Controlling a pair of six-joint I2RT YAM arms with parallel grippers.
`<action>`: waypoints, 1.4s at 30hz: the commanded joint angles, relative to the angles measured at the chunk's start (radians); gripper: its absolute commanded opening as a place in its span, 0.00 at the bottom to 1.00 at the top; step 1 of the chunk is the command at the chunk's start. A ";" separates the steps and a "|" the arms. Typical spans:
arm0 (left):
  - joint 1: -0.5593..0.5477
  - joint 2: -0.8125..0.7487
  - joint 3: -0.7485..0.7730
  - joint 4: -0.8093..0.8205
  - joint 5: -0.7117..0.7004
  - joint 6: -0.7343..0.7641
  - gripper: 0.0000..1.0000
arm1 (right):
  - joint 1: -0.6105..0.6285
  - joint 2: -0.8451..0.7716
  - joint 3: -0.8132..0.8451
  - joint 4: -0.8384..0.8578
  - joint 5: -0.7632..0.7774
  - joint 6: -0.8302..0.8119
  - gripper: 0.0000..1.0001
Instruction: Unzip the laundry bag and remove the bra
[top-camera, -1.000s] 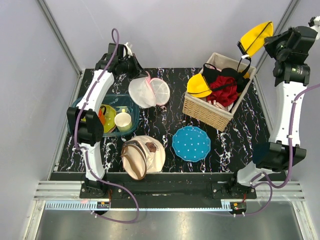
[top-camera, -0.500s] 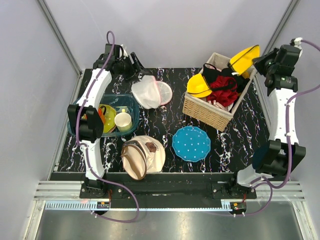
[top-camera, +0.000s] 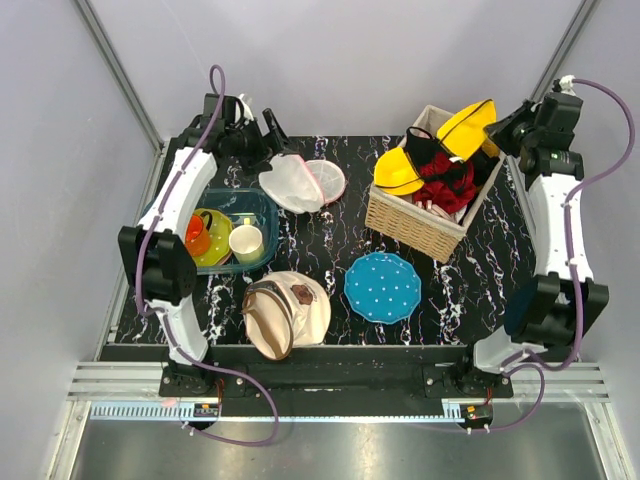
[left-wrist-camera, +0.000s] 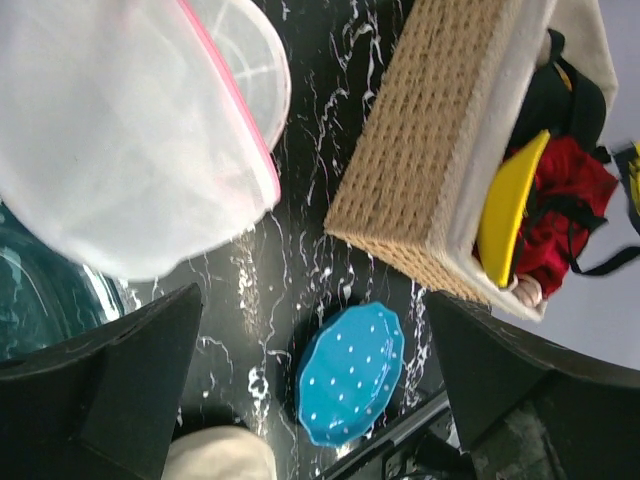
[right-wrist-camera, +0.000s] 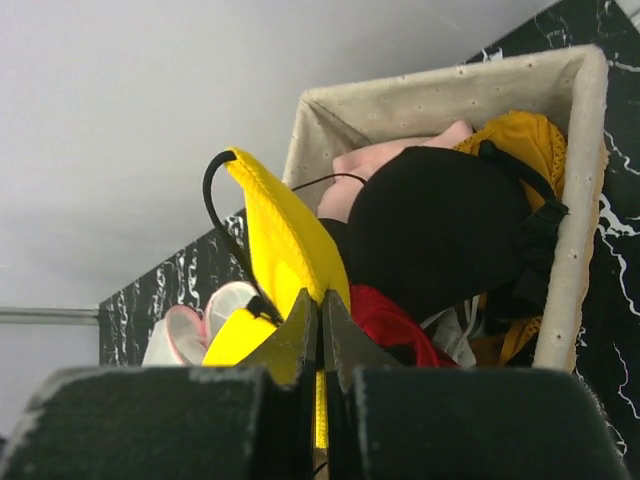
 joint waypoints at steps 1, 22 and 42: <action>-0.012 -0.179 -0.115 0.082 0.007 0.016 0.97 | 0.005 0.184 0.059 -0.094 0.010 -0.066 0.06; -0.012 -0.328 -0.173 0.002 -0.035 0.097 0.97 | 0.463 -0.084 -0.056 -0.119 0.414 -0.169 0.92; -0.012 -0.368 -0.268 0.031 -0.009 0.085 0.97 | 0.688 0.220 0.052 -0.148 0.716 -0.237 0.82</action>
